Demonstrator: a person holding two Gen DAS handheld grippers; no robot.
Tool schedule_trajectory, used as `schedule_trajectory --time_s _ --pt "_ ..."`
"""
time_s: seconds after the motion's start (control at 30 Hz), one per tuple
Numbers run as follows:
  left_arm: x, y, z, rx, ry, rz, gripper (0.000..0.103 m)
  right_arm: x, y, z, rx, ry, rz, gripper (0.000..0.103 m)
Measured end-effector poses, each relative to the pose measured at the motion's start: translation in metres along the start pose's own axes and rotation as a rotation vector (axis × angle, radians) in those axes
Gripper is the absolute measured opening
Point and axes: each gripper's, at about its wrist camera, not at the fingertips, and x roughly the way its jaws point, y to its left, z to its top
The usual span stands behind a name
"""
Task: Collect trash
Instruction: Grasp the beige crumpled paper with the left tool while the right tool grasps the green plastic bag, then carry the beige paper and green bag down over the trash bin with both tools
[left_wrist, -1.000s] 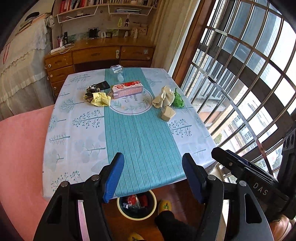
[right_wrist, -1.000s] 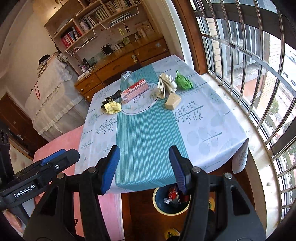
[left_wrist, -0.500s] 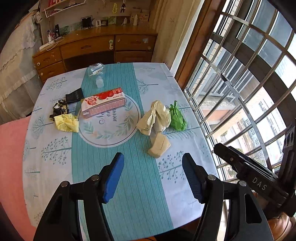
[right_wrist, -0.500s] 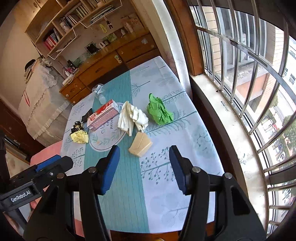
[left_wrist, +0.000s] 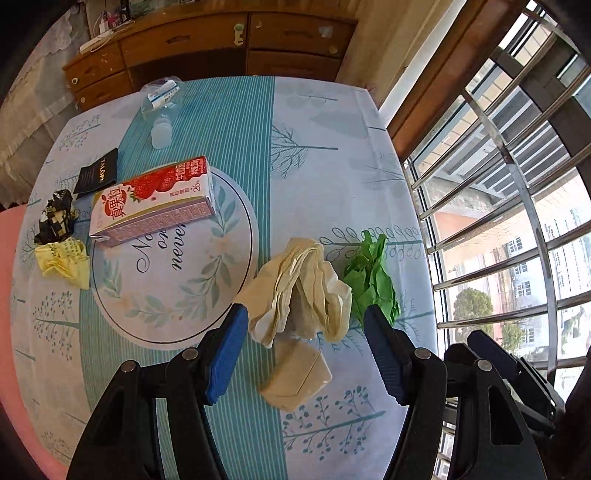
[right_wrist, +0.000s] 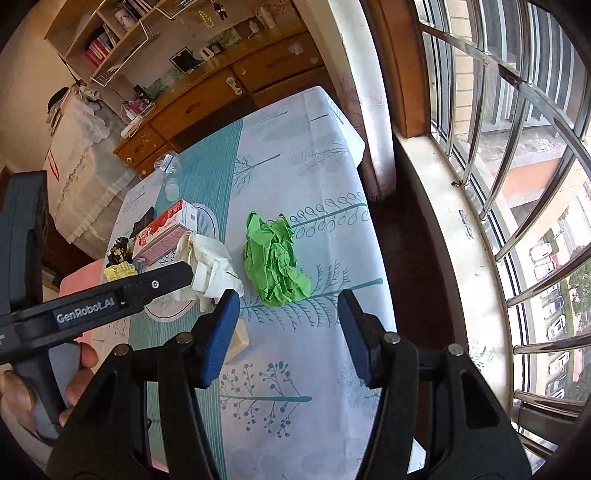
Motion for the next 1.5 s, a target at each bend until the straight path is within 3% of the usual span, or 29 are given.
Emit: schedule_trajectory --time_s 0.2,0.27,0.5,0.77,0.8,0.87,0.9,0.97,1.03,1.13,1.2,1.5 --pt "0.041 0.001 0.013 -0.04 0.062 0.03 0.066 0.03 0.004 0.003 -0.034 0.055 0.011 0.052" --pt "0.048 0.004 0.013 -0.049 0.074 0.04 0.061 0.038 0.006 0.004 -0.048 0.069 0.018 0.052" --pt "0.053 0.011 0.012 -0.058 0.077 -0.021 0.04 0.071 0.018 0.012 -0.091 0.119 0.032 0.052" --pt "0.057 0.023 0.012 -0.102 0.111 -0.074 0.037 0.106 0.034 0.015 -0.162 0.162 -0.004 0.052" --pt "0.057 0.023 0.013 -0.103 0.114 -0.076 0.037 0.111 0.035 0.015 -0.172 0.168 -0.013 0.052" --pt "0.058 0.021 0.014 -0.095 0.119 -0.076 0.037 0.119 0.037 0.014 -0.188 0.188 -0.021 0.034" --pt "0.059 0.019 0.014 -0.089 0.122 -0.074 0.037 0.122 0.038 0.013 -0.192 0.191 -0.032 0.034" --pt "0.06 0.016 0.014 -0.077 0.124 -0.073 0.037 0.122 0.038 0.013 -0.185 0.188 -0.025 0.029" --pt "0.06 0.011 0.014 -0.059 0.121 -0.082 0.025 0.12 0.039 0.013 -0.185 0.185 -0.02 0.027" --pt "0.054 -0.001 0.013 0.005 0.086 -0.024 0.018 0.113 0.039 0.013 -0.182 0.175 -0.022 0.026" --pt "0.05 -0.004 0.011 0.029 0.078 0.002 0.017 0.106 0.038 0.013 -0.173 0.164 -0.02 0.026" --pt "-0.002 0.012 -0.009 0.044 0.023 -0.029 0.016 0.06 0.05 0.006 -0.139 0.093 -0.011 0.026"
